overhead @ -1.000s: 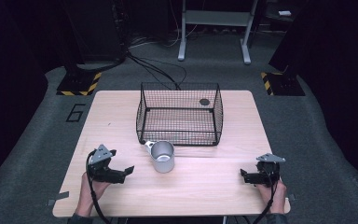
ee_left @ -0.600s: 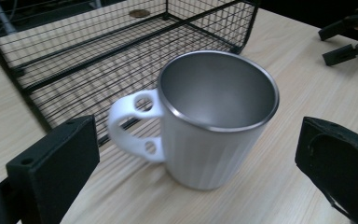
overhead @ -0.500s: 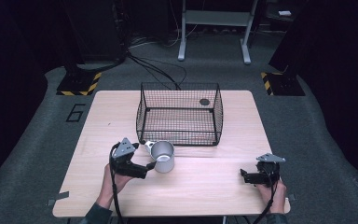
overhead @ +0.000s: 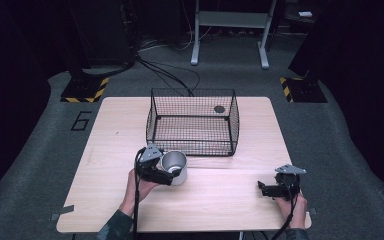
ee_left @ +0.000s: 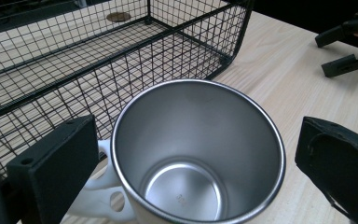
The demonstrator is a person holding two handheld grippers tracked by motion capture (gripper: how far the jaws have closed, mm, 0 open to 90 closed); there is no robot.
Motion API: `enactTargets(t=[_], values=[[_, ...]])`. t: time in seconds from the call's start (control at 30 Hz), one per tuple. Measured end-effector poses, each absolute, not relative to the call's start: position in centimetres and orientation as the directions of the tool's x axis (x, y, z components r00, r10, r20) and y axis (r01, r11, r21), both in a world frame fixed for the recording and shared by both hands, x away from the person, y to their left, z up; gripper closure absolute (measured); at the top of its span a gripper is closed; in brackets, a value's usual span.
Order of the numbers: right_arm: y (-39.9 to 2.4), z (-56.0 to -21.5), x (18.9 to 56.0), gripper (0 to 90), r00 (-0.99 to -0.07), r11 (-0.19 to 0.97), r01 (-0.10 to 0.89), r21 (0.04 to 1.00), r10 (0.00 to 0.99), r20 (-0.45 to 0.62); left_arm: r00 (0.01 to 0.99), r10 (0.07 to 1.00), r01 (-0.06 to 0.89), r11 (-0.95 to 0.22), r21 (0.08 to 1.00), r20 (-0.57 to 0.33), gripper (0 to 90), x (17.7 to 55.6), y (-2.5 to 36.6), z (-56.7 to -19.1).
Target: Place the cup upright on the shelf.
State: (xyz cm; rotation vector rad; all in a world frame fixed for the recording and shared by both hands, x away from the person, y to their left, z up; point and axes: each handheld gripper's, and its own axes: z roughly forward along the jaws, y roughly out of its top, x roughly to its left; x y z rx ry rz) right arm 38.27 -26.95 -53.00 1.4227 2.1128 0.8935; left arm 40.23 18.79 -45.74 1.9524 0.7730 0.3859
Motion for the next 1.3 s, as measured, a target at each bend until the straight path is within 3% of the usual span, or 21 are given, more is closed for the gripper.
enactTargets(t=[0.5, 1.3], values=[[-26.9, -53.0, 38.3, 0.6, -0.376, 0.263, 0.643, 0.719, 0.927, -0.003, 0.72, 0.694, 0.325, -0.356, 0.876, 0.014, 5.4, 40.1, 17.6, -46.5], [-27.0, -53.0, 38.3, 0.6, -0.377, 0.261, 0.641, 0.722, 0.926, -0.001, 0.78, 0.625, 0.292, -0.392, 0.872, 0.02, 5.8, 39.5, 17.8, -45.6]])
